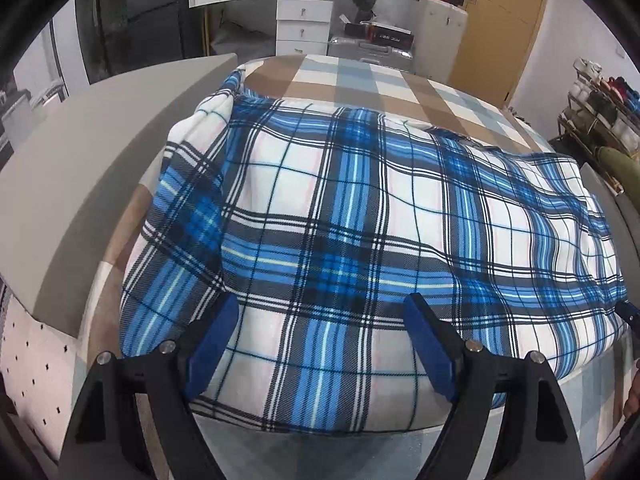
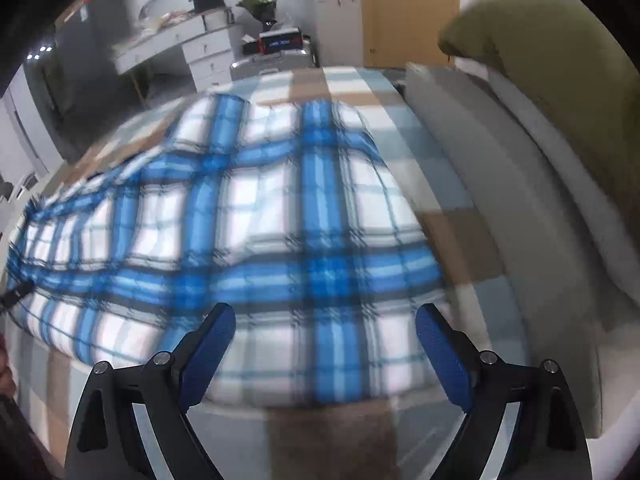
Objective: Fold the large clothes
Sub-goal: 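Smooth the folded plaid shirt surface with both open grippers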
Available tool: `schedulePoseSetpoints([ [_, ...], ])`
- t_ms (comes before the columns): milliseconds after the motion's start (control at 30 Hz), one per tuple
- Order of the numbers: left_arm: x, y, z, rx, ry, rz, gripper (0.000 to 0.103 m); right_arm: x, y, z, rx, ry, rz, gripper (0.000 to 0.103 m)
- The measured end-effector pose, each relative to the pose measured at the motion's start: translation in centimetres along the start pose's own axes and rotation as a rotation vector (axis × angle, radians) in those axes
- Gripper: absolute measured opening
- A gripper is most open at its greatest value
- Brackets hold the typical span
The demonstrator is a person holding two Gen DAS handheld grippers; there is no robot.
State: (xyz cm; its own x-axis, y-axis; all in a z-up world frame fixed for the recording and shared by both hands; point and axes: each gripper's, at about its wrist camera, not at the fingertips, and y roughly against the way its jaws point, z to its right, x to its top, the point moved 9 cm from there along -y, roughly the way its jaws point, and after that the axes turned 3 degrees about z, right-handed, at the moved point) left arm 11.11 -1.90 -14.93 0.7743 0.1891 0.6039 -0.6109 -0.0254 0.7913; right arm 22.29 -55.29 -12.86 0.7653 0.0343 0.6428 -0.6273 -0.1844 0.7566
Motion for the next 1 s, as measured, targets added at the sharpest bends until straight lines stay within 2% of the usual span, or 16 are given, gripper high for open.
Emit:
schedulePoseSetpoints([
  [100,0.1,0.2,0.6,0.011,-0.032,0.008,0.081,2.4,0.5,-4.0,0.055,0.065,0.06,0.093],
  [167,0.4,0.5,0.9,-0.012,-0.031,0.021,0.081,4.0,-0.1,-6.9,0.092,0.093,0.071,0.093],
  [300,1.5,2.0,0.8,-0.062,-0.007,0.064,0.081,6.3,-2.9,-12.0,0.181,0.108,0.037,0.093],
  [433,2.3,2.1,0.3,-0.055,-0.005,0.079,0.081,6.6,-6.2,-16.7,0.215,0.183,-0.016,0.093],
  [500,2.6,1.8,0.5,-0.054,-0.008,0.073,0.081,5.4,-8.7,-17.5,0.154,0.241,-0.088,0.097],
  [567,2.8,1.5,0.9,-0.048,-0.016,0.066,0.081,4.9,-9.3,-17.6,0.146,0.254,-0.096,0.102],
  [667,3.3,1.2,1.8,-0.055,-0.029,0.063,0.081,5.0,-9.1,-17.5,0.14,0.26,-0.136,0.1],
  [700,3.6,1.1,2.3,-0.06,-0.037,0.062,0.081,5.1,-8.5,-17.3,0.138,0.252,-0.134,0.097],
  [800,4.3,0.8,3.6,-0.072,-0.066,0.063,0.081,5.7,-7.9,-16.8,0.142,0.248,-0.105,0.097],
  [900,5.2,-0.3,5.0,-0.077,-0.094,0.049,0.081,4.6,-9.3,-16.2,0.142,0.271,-0.121,0.101],
  [1000,5.5,-1.2,6.8,-0.09,-0.134,0.026,0.081,4.8,-8.7,-16.3,0.136,0.278,-0.127,0.098],
])
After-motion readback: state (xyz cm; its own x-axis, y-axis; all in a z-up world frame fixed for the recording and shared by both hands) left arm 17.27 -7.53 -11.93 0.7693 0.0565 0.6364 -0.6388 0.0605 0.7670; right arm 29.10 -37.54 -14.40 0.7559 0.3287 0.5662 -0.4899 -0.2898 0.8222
